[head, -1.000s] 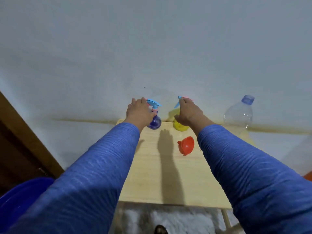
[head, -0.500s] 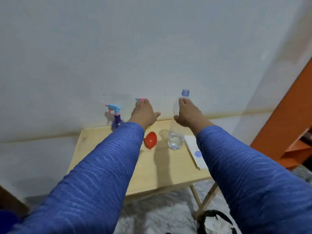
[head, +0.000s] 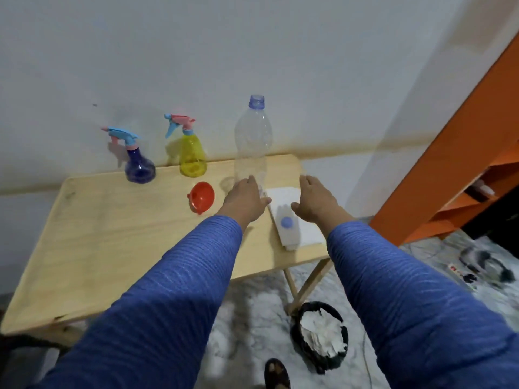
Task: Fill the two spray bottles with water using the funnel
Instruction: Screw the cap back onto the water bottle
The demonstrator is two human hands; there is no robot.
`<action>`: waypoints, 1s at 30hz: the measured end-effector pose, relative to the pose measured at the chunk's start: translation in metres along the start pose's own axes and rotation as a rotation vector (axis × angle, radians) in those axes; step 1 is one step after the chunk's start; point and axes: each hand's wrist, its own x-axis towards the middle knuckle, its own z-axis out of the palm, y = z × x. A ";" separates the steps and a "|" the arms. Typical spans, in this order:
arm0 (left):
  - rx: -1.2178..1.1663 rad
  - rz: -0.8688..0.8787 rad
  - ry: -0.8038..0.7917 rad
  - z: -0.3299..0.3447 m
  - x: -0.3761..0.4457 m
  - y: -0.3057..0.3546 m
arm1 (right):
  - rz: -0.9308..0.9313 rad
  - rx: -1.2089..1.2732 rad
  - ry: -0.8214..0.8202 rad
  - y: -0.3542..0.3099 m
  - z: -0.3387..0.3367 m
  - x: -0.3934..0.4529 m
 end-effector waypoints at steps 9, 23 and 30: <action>-0.029 -0.131 -0.202 0.094 0.019 0.001 | -0.169 0.009 -0.262 0.049 0.075 0.053; -0.155 -0.230 0.176 0.128 0.031 -0.010 | -0.316 0.134 -0.190 0.060 0.110 0.074; -0.406 -0.318 0.677 0.092 0.044 -0.011 | -0.231 0.712 0.082 0.034 0.080 0.088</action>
